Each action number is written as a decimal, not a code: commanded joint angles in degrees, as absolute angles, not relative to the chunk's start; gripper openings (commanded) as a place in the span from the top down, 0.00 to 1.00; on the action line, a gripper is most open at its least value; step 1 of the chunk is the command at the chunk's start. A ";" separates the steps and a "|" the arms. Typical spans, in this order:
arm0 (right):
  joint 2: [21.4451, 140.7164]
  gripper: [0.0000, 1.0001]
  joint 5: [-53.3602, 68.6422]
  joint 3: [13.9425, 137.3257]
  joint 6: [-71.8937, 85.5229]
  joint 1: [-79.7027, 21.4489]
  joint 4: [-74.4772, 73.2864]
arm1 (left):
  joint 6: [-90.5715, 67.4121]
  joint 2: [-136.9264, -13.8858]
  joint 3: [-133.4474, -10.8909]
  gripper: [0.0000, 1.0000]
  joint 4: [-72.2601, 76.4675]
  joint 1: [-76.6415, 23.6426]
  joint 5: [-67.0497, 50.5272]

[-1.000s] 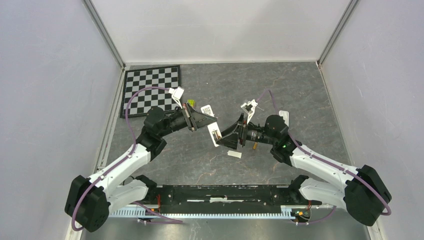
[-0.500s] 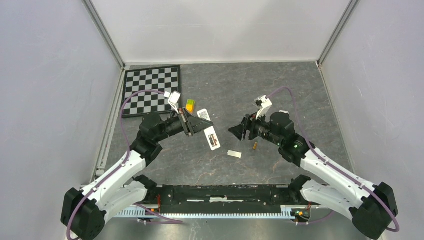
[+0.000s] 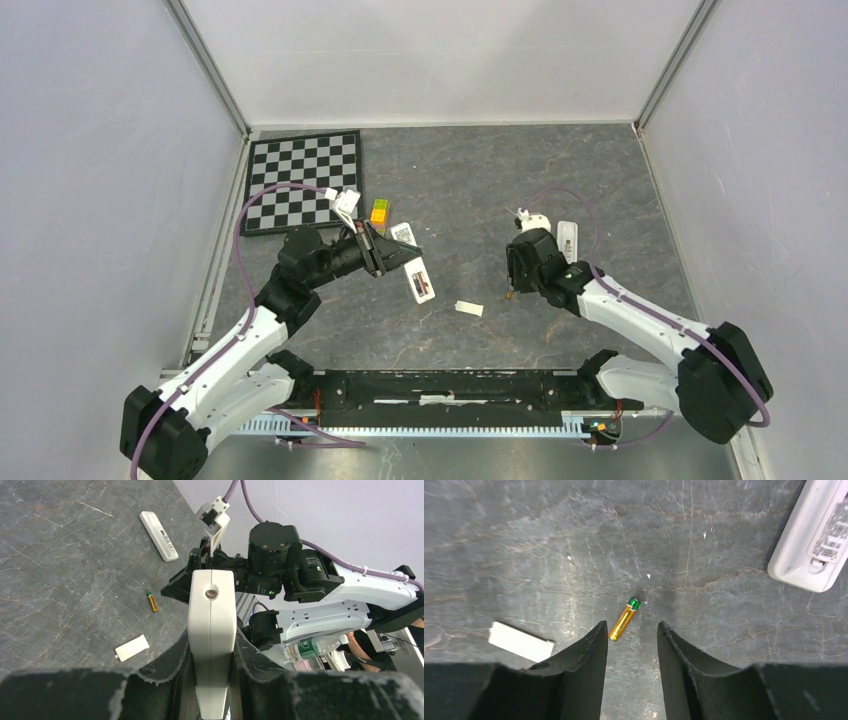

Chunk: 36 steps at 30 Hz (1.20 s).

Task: Load the batteries into the remote control
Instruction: Pick up the battery from the center of the board.

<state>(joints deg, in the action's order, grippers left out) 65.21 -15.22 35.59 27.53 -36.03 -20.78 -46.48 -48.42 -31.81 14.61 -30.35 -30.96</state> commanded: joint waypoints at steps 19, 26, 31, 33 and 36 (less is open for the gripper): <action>80.73 0.91 -5.80 38.96 15.28 -35.77 -15.55 | -41.32 -46.76 -32.95 0.98 11.02 -29.90 -29.18; 83.44 1.00 4.09 43.37 -6.36 -35.76 -15.76 | -40.52 -46.96 -33.95 0.98 8.39 -29.71 -28.48; 87.06 1.00 9.84 47.69 -18.40 -35.70 -18.18 | -40.52 -47.11 -35.21 0.98 6.02 -29.55 -27.93; 88.64 1.00 11.39 49.85 -21.99 -35.74 -20.86 | -40.34 -47.18 -35.69 0.98 5.21 -29.49 -27.61; 90.91 1.00 10.57 51.78 -26.26 -35.77 -23.70 | -40.36 -47.44 -35.90 0.98 5.01 -29.40 -27.60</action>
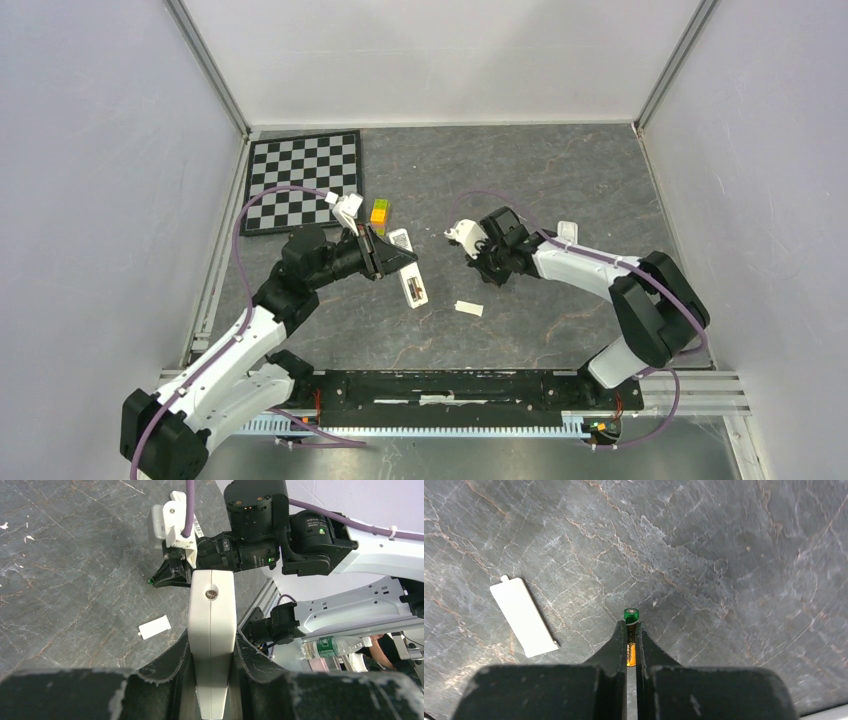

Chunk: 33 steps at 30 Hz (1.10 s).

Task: Load the batteries into the remote control
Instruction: Pick up the battery from the center of the board.

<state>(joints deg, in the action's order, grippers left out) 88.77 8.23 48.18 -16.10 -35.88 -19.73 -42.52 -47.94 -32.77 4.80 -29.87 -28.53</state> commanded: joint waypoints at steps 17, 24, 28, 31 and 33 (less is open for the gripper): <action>90.89 0.51 8.54 55.53 -24.99 -35.77 -26.51 | -40.85 -47.67 -37.02 0.98 3.75 -29.00 -27.98; 85.23 0.46 4.69 54.93 -6.05 -35.76 -18.20 | -40.23 -46.89 -38.62 0.98 -3.11 -28.92 -25.48; 85.09 0.60 4.25 54.09 10.20 -35.83 -15.75 | -39.41 -46.00 -39.71 0.98 -8.41 -28.84 -23.84; 83.62 0.62 4.15 49.46 19.26 -35.93 -11.00 | -39.50 -45.53 -40.41 0.98 -11.89 -28.85 -23.35; 82.28 0.62 1.80 46.78 25.67 -35.95 -9.50 | -39.77 -45.24 -40.40 0.98 -13.47 -28.89 -24.04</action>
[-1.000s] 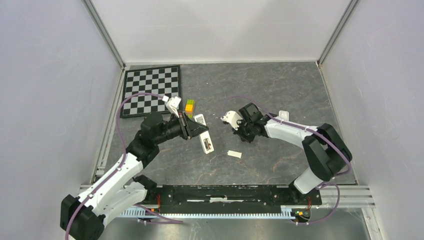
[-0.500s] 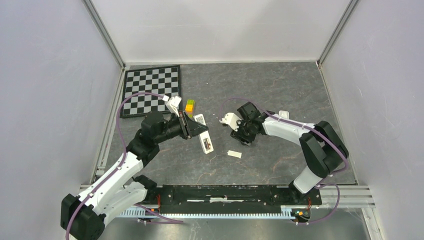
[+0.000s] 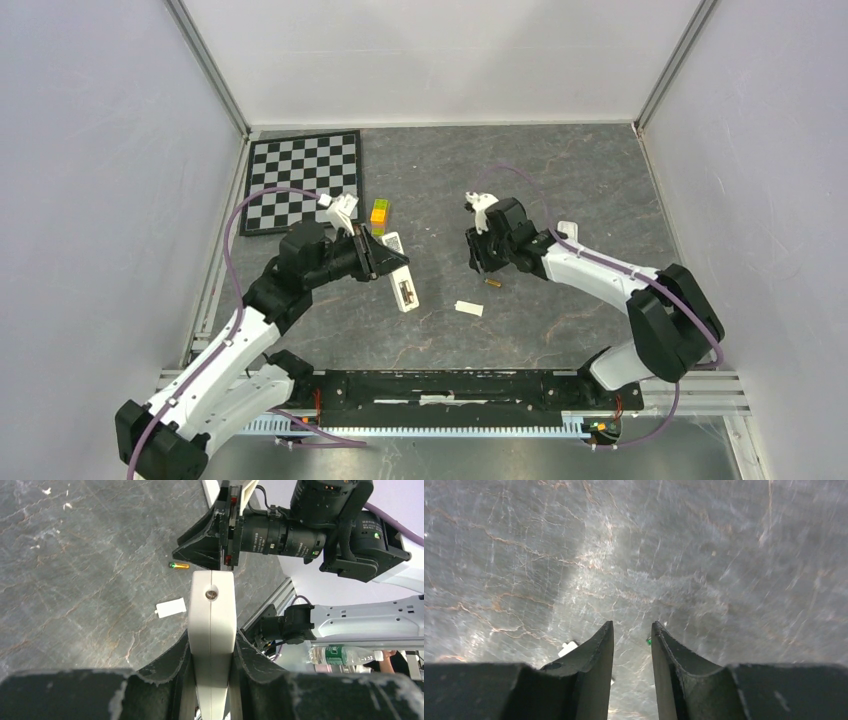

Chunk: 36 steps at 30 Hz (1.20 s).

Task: Load the batteries into the remote control
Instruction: Pick up the battery from the center of the board.

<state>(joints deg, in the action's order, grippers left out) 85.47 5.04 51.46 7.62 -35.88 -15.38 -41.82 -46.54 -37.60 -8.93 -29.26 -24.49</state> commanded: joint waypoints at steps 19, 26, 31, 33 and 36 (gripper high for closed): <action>81.94 0.66 -12.26 44.60 69.46 -36.55 -22.16 | -37.73 -41.73 -38.12 0.98 -18.88 -28.84 -25.39; 82.98 0.59 -16.39 47.72 79.81 -36.56 -29.24 | -36.66 -42.56 -38.38 0.98 -19.07 -28.83 -25.49; 84.89 0.59 -16.28 50.20 86.51 -36.56 -34.96 | -36.23 -42.70 -38.28 0.98 -19.30 -28.87 -25.19; 85.32 0.59 -15.83 50.76 87.83 -36.73 -35.84 | -36.13 -42.59 -38.39 0.98 -19.34 -28.83 -24.98; 86.60 0.61 -16.00 52.17 87.39 -36.83 -35.86 | -36.22 -42.69 -38.28 0.98 -19.17 -28.84 -25.11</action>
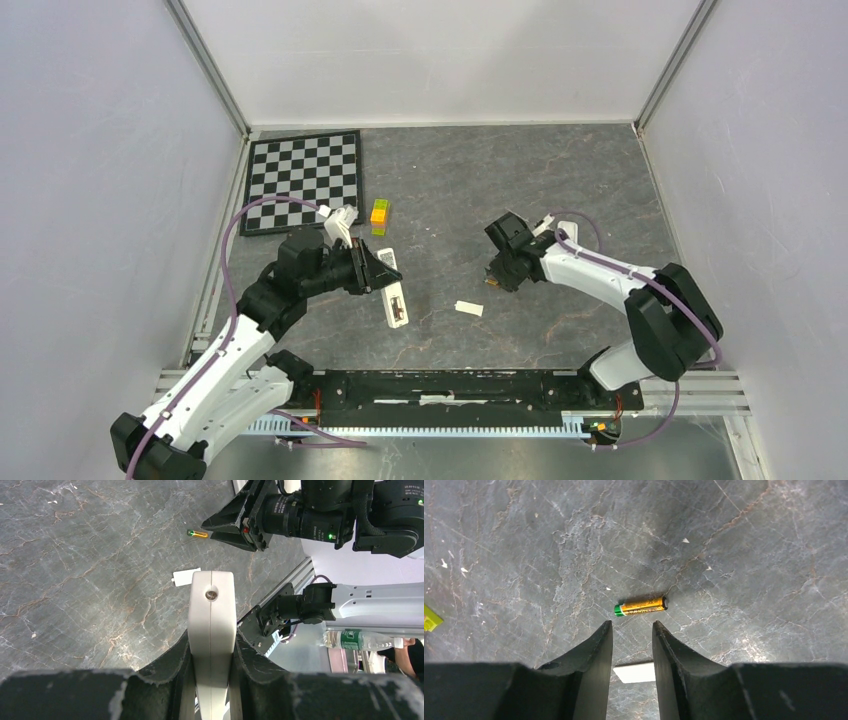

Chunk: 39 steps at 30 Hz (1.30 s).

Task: Load the batteries into the remote control
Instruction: Pick up the battery from the center of the board.

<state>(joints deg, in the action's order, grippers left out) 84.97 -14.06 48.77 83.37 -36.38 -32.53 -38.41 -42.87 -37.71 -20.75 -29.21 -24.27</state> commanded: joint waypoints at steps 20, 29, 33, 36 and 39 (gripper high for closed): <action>93.49 0.67 -14.99 54.92 93.05 -37.27 -39.05 | -35.31 -41.19 -36.71 0.98 -21.59 -28.83 -23.99; 94.88 0.70 -15.54 54.22 94.32 -37.26 -40.12 | -34.94 -41.70 -36.88 0.98 -21.75 -28.85 -24.17; 94.85 0.69 -16.31 53.67 94.10 -37.14 -40.78 | -35.04 -41.91 -37.03 0.98 -21.62 -28.87 -24.21; 94.28 0.66 -16.60 53.03 93.93 -37.03 -40.65 | -34.80 -42.08 -37.11 0.98 -21.64 -28.84 -24.26; 93.09 0.66 -16.58 52.34 93.79 -36.83 -40.68 | -34.61 -42.35 -37.26 0.98 -21.66 -28.83 -24.26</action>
<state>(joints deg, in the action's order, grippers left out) 93.73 -14.06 54.13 92.79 -37.01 -38.24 -37.17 -42.11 -37.08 -22.72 -29.21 -24.05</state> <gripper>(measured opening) 0.338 0.300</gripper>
